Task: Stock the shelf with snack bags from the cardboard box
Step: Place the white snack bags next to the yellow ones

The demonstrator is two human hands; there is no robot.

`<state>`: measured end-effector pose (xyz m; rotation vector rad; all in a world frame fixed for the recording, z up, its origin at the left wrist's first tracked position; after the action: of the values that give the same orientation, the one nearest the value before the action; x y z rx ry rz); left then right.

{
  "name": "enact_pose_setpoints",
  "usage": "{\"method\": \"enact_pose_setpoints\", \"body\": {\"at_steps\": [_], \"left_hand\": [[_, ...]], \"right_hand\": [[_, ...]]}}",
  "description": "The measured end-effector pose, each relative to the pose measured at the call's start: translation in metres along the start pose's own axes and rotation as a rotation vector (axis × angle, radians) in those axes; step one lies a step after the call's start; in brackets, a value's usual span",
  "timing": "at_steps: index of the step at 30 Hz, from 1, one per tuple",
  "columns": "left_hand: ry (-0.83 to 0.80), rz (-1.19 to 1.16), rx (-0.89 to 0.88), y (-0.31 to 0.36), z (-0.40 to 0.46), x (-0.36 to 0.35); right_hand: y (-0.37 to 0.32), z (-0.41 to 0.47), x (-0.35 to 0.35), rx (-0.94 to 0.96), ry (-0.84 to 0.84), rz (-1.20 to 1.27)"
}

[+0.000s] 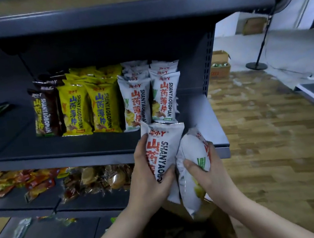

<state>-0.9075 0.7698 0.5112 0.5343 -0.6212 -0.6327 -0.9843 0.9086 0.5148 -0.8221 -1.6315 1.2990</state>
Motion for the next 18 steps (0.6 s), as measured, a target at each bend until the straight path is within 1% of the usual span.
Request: {"method": "enact_pose_setpoints", "body": {"at_steps": [5,11,13,18], "left_hand": [[-0.036,0.022,-0.023,-0.010,0.050,-0.007],[-0.017,0.162,-0.030,-0.033,0.105,-0.034],[-0.001,0.189,-0.027,-0.041,0.120,-0.044],[0.046,0.343,-0.039,-0.063,0.148,-0.064]], "right_hand": [[-0.030,0.037,0.006,-0.014,-0.025,0.079],[-0.058,0.090,0.024,0.025,0.097,0.081],[-0.065,0.106,0.029,0.011,0.118,0.091],[-0.067,0.145,0.034,-0.025,0.164,0.102]]}}
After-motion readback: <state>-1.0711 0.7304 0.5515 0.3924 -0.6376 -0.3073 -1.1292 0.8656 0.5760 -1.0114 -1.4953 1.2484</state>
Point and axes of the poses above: each hand's wrist, its own z-axis towards the middle knuckle, its own x-axis out of the back of the hand, y = z × x, the point moved 1 cm from there along z, towards the middle knuckle, and after that the axes turned 15 degrees about -x, right-handed, at the moved point
